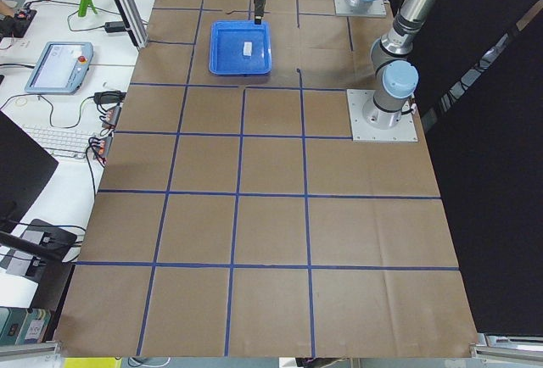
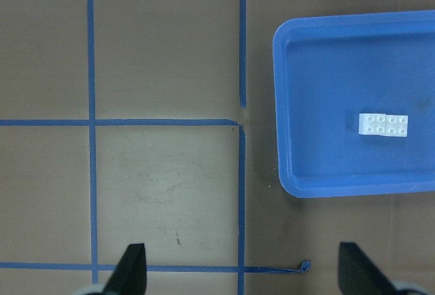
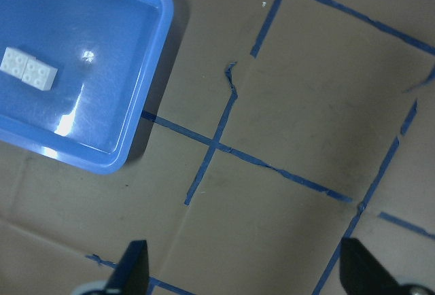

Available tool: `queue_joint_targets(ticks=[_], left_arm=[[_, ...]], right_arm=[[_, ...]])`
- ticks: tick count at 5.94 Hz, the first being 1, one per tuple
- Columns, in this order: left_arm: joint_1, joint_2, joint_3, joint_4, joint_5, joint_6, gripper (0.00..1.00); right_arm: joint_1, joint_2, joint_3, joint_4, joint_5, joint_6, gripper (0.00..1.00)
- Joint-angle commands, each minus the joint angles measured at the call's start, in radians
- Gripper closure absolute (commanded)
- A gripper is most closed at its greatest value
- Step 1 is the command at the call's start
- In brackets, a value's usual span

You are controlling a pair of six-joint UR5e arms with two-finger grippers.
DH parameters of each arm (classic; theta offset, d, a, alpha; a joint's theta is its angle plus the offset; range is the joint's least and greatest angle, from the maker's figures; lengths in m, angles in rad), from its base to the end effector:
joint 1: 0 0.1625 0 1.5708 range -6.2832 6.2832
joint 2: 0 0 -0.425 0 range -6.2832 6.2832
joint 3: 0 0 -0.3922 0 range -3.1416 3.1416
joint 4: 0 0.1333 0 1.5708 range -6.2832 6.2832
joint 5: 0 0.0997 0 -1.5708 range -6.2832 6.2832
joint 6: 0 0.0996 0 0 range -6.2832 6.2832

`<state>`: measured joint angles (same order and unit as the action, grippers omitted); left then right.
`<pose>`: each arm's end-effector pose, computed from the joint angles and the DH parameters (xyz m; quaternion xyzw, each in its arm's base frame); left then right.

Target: Assemble white blocks and place on blue tray

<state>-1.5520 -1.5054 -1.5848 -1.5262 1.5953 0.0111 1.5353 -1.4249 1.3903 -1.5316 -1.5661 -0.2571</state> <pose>-0.1220 -0.4751 0.5172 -0.0044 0.9988 -0.0478 0.0130 0.1141 -0.5574 0.4965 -0.1106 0.9939 0.0019 0.0027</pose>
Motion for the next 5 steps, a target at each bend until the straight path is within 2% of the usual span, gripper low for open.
queue_joint_targets(ticks=[1, 5], left_arm=[[0.0, 0.001, 0.0, 0.0, 0.0, 0.0, 0.01], [0.0, 0.001, 0.0, 0.0, -0.001, 0.001, 0.01]], right_arm=[[0.07, -0.047, -0.004, 0.057, -0.012, 0.296, 0.0], [0.039, -0.049, 0.012, 0.067, -0.006, 0.3, 0.0]])
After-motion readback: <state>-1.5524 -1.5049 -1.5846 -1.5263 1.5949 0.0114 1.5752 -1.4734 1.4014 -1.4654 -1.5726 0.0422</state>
